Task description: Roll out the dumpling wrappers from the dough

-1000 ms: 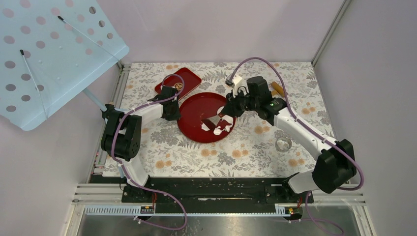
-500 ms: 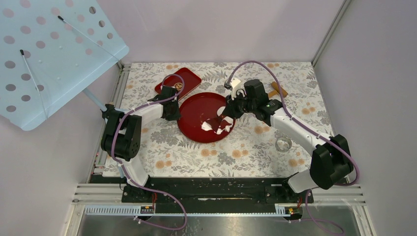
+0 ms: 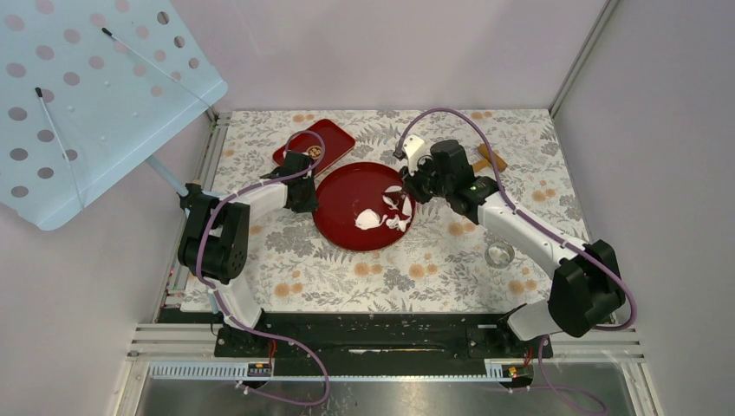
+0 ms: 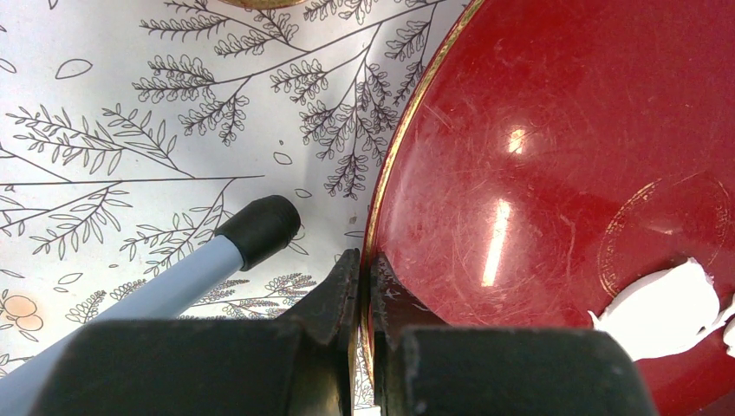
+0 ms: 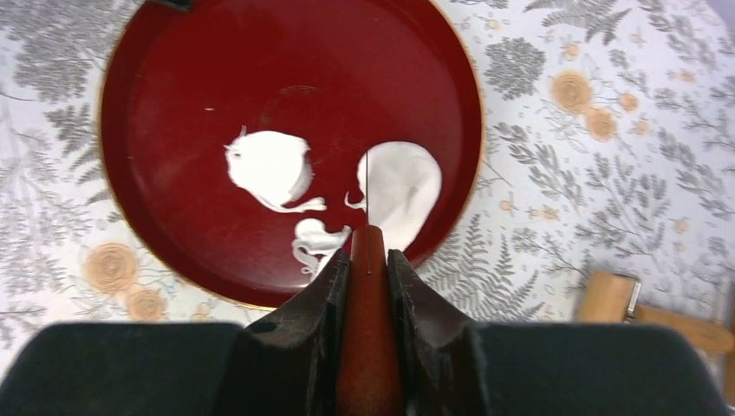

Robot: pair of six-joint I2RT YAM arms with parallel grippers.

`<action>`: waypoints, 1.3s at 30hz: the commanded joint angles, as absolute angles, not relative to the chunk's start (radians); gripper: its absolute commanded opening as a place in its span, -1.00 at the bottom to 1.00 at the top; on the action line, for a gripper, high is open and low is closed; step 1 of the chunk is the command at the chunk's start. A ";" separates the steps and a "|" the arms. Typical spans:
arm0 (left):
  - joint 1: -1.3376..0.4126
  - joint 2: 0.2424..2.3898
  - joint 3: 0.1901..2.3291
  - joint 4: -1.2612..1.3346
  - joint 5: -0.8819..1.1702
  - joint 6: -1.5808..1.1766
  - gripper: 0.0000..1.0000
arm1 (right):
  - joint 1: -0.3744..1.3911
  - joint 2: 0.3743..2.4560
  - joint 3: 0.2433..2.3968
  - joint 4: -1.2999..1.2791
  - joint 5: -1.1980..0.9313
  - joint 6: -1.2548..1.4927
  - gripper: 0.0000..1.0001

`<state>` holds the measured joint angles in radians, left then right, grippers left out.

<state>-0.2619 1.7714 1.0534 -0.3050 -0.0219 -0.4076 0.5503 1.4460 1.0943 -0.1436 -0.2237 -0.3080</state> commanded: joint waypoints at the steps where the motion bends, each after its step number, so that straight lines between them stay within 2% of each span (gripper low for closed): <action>1: -0.253 1.769 1.058 -0.290 -0.081 -0.382 -1.00 | 0.548 1.425 1.103 -0.122 -0.048 -0.420 -1.00; 6: -0.252 1.769 1.058 -0.290 -0.081 -0.382 -1.00 | 0.545 1.404 1.141 -0.134 -0.075 -0.407 -1.00; 11: -0.253 1.769 1.058 -0.289 -0.082 -0.383 -1.00 | 0.546 1.356 1.228 -0.183 -0.228 -0.243 -1.00; 16: -0.253 1.769 1.057 -0.290 -0.082 -0.383 -1.00 | 0.546 1.395 1.267 -0.179 -0.308 -0.099 -1.00; 23: -0.253 1.769 1.058 -0.290 -0.081 -0.382 -1.00 | 0.538 1.488 1.283 -0.166 -0.237 0.161 -1.00; 28: -0.252 1.767 1.058 -0.289 -0.079 -0.382 -1.00 | 0.492 1.472 1.254 -0.213 -0.187 0.392 -1.00; 39: -0.252 1.767 1.057 -0.288 -0.078 -0.383 -1.00 | 0.413 1.475 1.212 -0.263 -0.209 0.562 -1.00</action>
<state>-0.2600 1.7714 1.0534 -0.2977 -0.0273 -0.4088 0.4381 1.4818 1.2243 -0.2611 -0.2180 0.4633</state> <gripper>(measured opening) 0.037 0.238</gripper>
